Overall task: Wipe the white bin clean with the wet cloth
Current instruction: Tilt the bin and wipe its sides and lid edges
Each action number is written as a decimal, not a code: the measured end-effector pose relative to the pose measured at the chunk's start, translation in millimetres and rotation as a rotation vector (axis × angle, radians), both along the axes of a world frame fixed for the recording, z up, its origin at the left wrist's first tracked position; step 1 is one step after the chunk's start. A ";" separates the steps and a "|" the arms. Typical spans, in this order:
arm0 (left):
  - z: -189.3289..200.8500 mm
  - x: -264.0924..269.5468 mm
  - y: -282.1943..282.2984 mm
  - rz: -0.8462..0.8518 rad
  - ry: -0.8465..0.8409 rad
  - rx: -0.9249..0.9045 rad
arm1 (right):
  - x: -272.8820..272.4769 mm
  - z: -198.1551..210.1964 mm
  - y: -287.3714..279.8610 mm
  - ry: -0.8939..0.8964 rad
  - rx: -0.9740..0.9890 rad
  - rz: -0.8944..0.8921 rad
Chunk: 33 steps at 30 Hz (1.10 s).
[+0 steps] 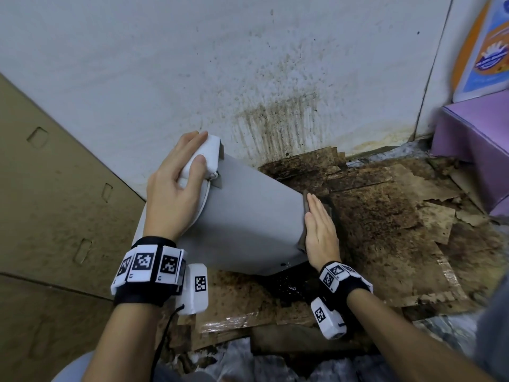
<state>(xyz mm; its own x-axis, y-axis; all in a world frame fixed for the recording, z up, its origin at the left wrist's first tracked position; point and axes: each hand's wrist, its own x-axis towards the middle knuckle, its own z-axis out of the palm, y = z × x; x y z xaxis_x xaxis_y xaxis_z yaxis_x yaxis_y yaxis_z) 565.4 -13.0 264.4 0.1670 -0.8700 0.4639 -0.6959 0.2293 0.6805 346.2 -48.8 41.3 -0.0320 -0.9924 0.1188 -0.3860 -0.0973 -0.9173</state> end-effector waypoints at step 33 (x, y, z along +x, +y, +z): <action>0.1 -4.1 -1.9 0.010 0.002 0.000 | 24.4 39.5 5.1 0.134 -0.129 0.089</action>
<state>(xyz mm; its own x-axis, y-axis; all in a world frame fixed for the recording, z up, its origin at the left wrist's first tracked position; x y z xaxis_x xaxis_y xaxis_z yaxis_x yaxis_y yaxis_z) 561.4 -15.0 264.4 0.1770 -0.8681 0.4638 -0.6967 0.2224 0.6821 370.7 -43.6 80.7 0.0793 -0.9668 0.2428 -0.4883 -0.2500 -0.8361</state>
